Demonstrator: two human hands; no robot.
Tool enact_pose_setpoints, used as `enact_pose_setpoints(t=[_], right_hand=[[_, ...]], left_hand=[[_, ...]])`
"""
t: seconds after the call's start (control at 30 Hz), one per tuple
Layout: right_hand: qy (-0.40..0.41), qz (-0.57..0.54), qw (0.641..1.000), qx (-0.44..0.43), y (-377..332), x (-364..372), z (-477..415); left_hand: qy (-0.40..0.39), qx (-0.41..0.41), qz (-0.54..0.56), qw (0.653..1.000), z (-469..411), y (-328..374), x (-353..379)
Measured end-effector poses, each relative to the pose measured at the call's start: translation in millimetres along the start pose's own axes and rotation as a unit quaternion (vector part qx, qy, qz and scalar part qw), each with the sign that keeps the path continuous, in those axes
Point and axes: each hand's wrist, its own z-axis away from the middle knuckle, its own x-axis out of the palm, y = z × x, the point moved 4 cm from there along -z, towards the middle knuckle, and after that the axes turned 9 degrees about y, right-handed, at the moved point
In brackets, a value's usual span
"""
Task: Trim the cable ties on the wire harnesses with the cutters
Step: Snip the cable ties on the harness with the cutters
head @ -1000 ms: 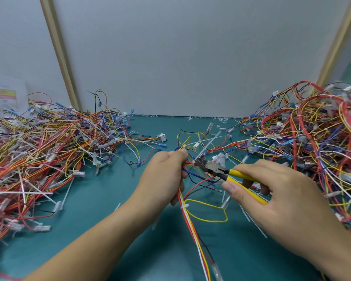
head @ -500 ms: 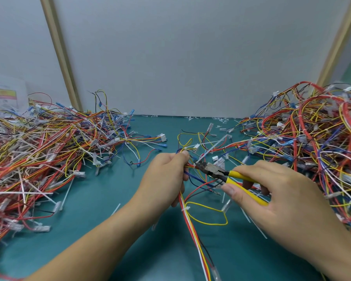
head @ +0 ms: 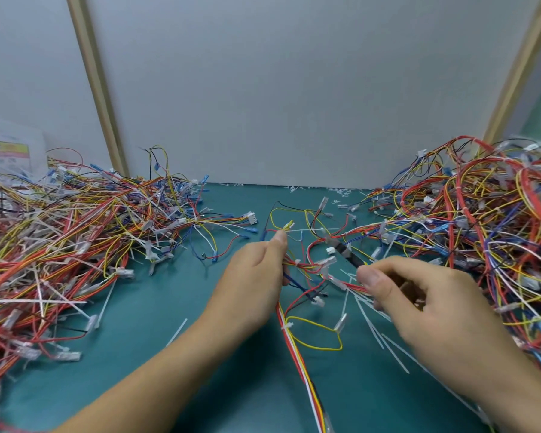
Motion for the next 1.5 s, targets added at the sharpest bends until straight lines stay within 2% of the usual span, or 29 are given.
enact_pose_setpoints(t=[0.07,0.13,0.2,0.23,0.27,0.3,0.33,0.4,0.43,0.53,0.63,0.77,0.83,0.9,0.97,1.0,1.1,1.23,1.37,1.5], right_hand=[[-0.025,-0.058,0.998,0.029,1.4,3.9,-0.4],[-0.060,-0.071,0.995,0.038,2.4,8.2,0.1],[-0.092,-0.050,0.994,0.012,2.6,10.1,0.7],[-0.106,-0.030,0.994,-0.007,2.6,9.3,0.6],[-0.124,-0.006,0.992,-0.031,2.5,8.4,0.2],[-0.151,0.020,0.987,-0.059,2.0,7.6,-0.2],[-0.181,0.048,0.978,-0.090,0.8,7.2,-0.5],[-0.236,0.086,0.958,-0.141,0.0,6.8,-0.8],[-0.261,0.097,0.947,-0.161,1.0,7.4,-0.6],[-0.321,0.135,0.915,-0.202,6.6,13.4,2.0],[-0.339,0.152,0.905,-0.209,10.9,17.6,3.4],[-0.336,0.172,0.899,-0.223,11.2,18.6,5.0],[-0.302,0.149,0.918,-0.207,3.9,16.0,2.4],[-0.175,0.036,0.972,-0.153,-5.3,5.6,-5.4],[-0.052,-0.049,0.991,-0.116,-8.2,-2.0,-8.1],[-0.033,-0.063,0.992,-0.100,-8.5,-0.7,-7.2],[-0.071,-0.107,0.991,-0.047,-5.0,12.4,-0.5],[-0.096,-0.180,0.979,0.018,4.0,18.7,-2.1],[-0.100,-0.154,0.983,-0.012,3.3,15.6,-4.7],[-0.089,-0.145,0.985,-0.025,-0.4,14.3,-5.2]], left_hand=[[0.024,0.088,-0.146,0.985,2.9,4.1,-3.8],[0.065,0.163,-0.262,0.949,6.1,8.2,-8.0],[0.100,0.209,-0.293,0.927,2.1,9.2,-12.3],[0.089,0.202,-0.286,0.932,-3.6,5.6,-13.2],[0.068,0.160,-0.235,0.956,-11.0,0.4,-14.0],[0.036,0.083,-0.142,0.986,-18.0,-4.9,-13.6],[0.004,-0.005,-0.032,0.999,-22.5,-9.9,-12.3],[-0.020,-0.144,0.128,0.981,-26.6,-18.6,-10.0],[-0.020,-0.182,0.182,0.966,-28.2,-21.7,-9.6],[-0.008,-0.217,0.260,0.941,-30.6,-24.6,-13.8],[-0.008,-0.167,0.246,0.955,-28.5,-18.3,-17.2],[0.012,-0.070,0.240,0.968,-17.1,2.3,-23.8],[0.009,-0.028,0.252,0.967,-10.5,12.4,-24.9],[-0.020,0.015,0.261,0.965,-2.6,21.0,-21.7],[-0.049,0.052,0.247,0.966,6.5,27.4,-15.5],[-0.065,0.065,0.240,0.966,11.0,29.8,-11.8],[-0.104,0.083,0.245,0.960,20.5,32.0,-0.2],[-0.111,0.061,0.255,0.959,22.6,30.0,5.5],[-0.111,0.000,0.294,0.949,21.8,24.4,7.6],[-0.113,0.005,0.270,0.956,18.2,24.3,5.8]])
